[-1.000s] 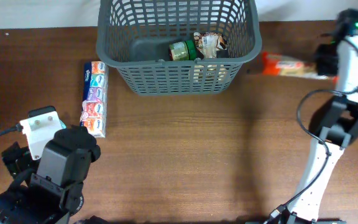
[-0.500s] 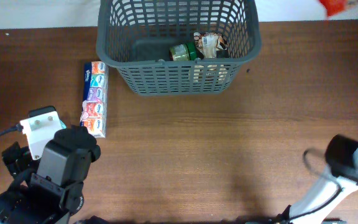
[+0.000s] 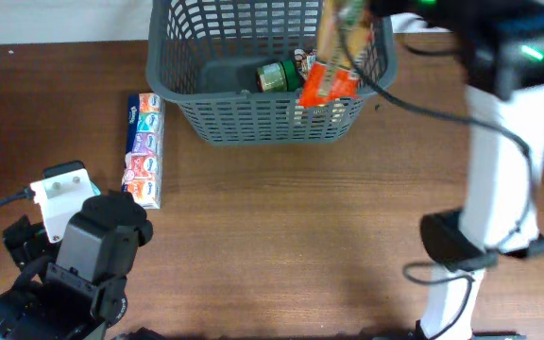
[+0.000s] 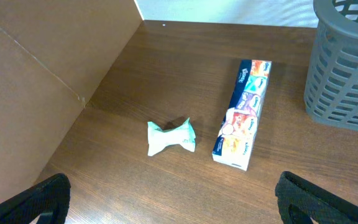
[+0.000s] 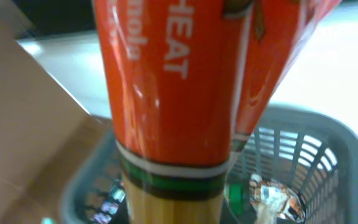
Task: Pack container
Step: 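Lift the spaghetti pack and carry it over the basket, then release the spaghetti pack into the basket and retract the right arm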
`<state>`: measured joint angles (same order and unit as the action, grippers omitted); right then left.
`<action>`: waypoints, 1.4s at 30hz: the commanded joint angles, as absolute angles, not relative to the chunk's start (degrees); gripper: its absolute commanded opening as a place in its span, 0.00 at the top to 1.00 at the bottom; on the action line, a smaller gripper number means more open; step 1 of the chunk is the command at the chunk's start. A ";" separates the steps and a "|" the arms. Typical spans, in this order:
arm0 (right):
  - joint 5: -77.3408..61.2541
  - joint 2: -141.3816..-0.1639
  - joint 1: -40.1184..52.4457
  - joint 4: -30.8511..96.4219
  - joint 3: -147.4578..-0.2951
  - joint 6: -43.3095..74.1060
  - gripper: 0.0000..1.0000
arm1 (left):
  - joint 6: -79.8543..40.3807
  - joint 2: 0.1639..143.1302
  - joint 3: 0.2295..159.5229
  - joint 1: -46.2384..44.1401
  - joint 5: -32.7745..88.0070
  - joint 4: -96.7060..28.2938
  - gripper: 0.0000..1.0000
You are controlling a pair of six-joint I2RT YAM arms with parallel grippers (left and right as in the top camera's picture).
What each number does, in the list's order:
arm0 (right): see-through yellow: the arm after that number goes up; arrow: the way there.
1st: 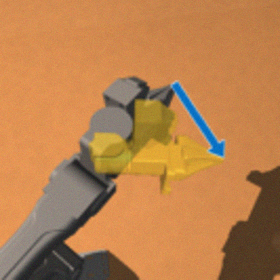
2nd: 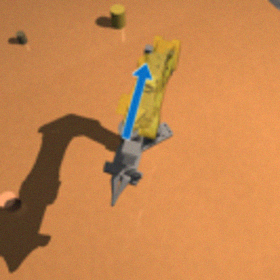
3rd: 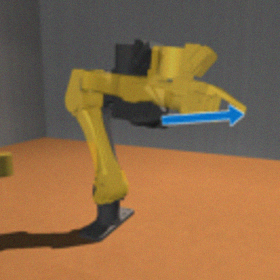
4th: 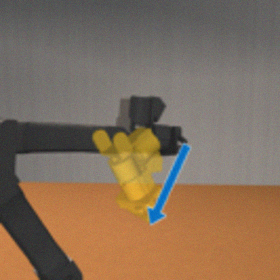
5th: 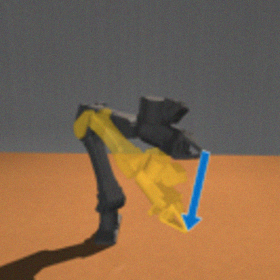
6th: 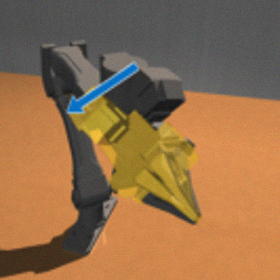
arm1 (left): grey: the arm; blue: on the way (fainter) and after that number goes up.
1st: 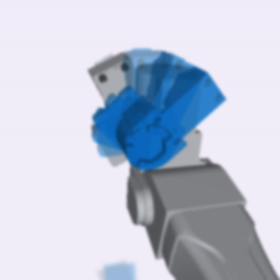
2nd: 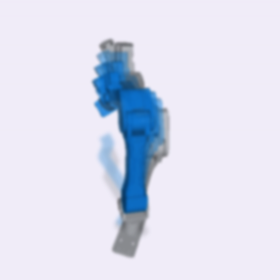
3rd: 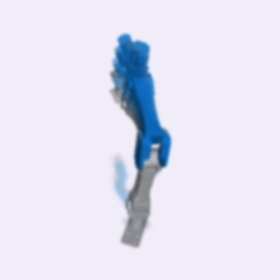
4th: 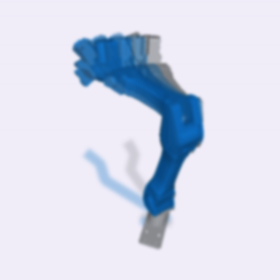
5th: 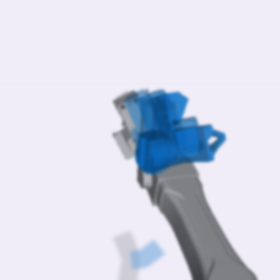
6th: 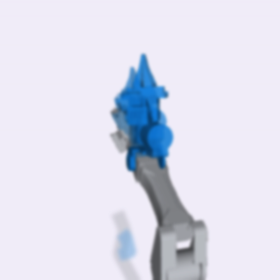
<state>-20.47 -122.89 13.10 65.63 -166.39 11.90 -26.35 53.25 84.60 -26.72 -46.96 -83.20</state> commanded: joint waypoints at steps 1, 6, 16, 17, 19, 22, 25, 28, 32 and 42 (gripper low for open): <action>-17.10 -123.28 13.91 59.16 -162.93 13.32 0.96 | -26.02 53.34 85.01 -26.85 -47.27 -83.22 0.01; -17.10 -125.34 13.08 46.74 -153.77 21.63 0.96 | -26.02 53.34 85.01 -26.85 -47.27 -83.22 0.00; -19.03 -131.96 11.49 46.04 -150.63 26.04 0.96 | -26.02 53.34 85.01 -26.85 -47.27 -83.22 0.01; -19.07 -132.77 11.53 46.63 -150.63 26.04 0.96 | -26.02 53.34 85.01 -26.85 -47.27 -83.22 0.01; -19.07 -134.34 11.60 47.75 -150.61 26.04 0.96 | -26.02 53.34 85.01 -26.85 -47.27 -83.22 0.01; -19.51 -136.33 11.60 49.12 -150.54 26.04 0.96 | -26.02 53.34 85.01 -26.85 -47.27 -83.22 0.01; -19.51 -137.36 11.60 50.02 -150.52 26.04 0.95 | -26.02 53.34 85.01 -26.85 -47.27 -83.22 0.00; -19.49 -138.04 11.60 50.65 -150.52 26.04 0.92 | -26.02 53.34 85.01 -26.85 -47.27 -83.22 0.01; -19.46 -138.41 11.60 51.72 -150.45 26.02 0.89 | -26.02 53.34 85.01 -26.85 -47.27 -83.22 0.01; -20.23 -138.41 11.60 53.65 -150.30 26.02 0.33 | -26.02 53.34 85.01 -26.85 -47.27 -83.22 0.01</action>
<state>-18.44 -140.42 11.60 53.74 -149.03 25.82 -26.35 53.36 84.60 -26.72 -46.96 -83.20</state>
